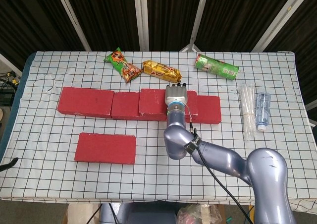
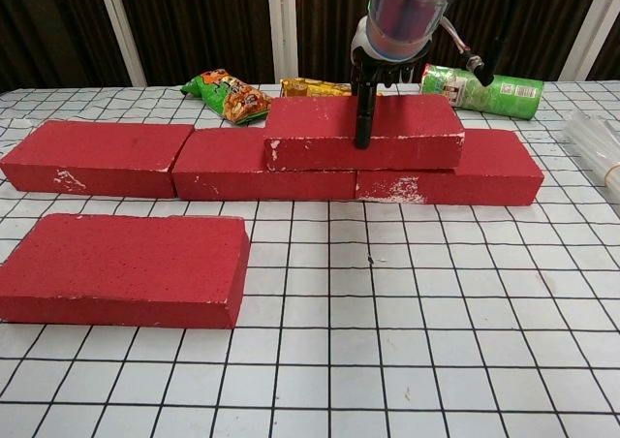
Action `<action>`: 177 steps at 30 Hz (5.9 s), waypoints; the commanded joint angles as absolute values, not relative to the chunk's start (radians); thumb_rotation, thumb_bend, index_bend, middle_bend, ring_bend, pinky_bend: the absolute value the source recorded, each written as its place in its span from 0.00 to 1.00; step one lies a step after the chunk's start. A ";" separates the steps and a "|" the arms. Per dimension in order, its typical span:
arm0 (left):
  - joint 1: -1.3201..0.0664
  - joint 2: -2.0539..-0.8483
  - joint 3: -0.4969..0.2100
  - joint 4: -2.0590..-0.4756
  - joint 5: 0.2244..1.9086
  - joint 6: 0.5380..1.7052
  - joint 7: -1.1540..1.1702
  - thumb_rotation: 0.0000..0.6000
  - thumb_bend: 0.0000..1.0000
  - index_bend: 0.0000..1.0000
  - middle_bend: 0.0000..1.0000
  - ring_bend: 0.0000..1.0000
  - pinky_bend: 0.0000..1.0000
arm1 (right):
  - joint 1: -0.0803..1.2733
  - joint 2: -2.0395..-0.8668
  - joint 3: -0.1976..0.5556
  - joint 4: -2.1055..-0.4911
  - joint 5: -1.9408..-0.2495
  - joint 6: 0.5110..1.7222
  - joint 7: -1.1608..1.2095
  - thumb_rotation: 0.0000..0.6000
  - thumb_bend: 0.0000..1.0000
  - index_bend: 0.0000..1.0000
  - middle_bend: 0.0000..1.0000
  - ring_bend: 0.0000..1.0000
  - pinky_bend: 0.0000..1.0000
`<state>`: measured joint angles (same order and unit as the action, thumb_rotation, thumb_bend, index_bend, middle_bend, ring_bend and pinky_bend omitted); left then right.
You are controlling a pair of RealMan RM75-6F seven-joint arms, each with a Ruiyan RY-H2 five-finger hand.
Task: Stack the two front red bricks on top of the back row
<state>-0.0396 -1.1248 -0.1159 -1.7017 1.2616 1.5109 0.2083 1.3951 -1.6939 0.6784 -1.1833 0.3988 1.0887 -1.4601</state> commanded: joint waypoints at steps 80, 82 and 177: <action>-0.140 -1.194 -0.049 -1.787 1.416 1.354 0.199 1.00 0.00 0.00 0.00 0.00 0.00 | -0.017 -1.086 0.096 -1.911 -1.431 1.522 -0.173 1.00 0.13 0.07 0.00 0.00 0.00; -0.166 -1.166 -0.057 -1.845 1.372 1.302 0.259 1.00 0.00 0.00 0.00 0.00 0.00 | -0.016 -1.080 0.087 -1.904 -1.430 1.511 -0.164 1.00 0.13 0.07 0.00 0.00 0.00; -0.843 -1.298 0.024 -1.981 0.571 1.077 0.723 1.00 0.00 0.24 0.16 0.00 0.00 | 0.004 -1.059 0.075 -1.923 -1.272 1.439 -0.121 1.00 0.13 0.07 0.00 0.00 0.00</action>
<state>-0.8424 -1.2976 0.0246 -1.9808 0.5699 1.0761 0.7231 0.0038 -1.0589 0.0744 -1.9227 -1.2725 1.4391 -0.1213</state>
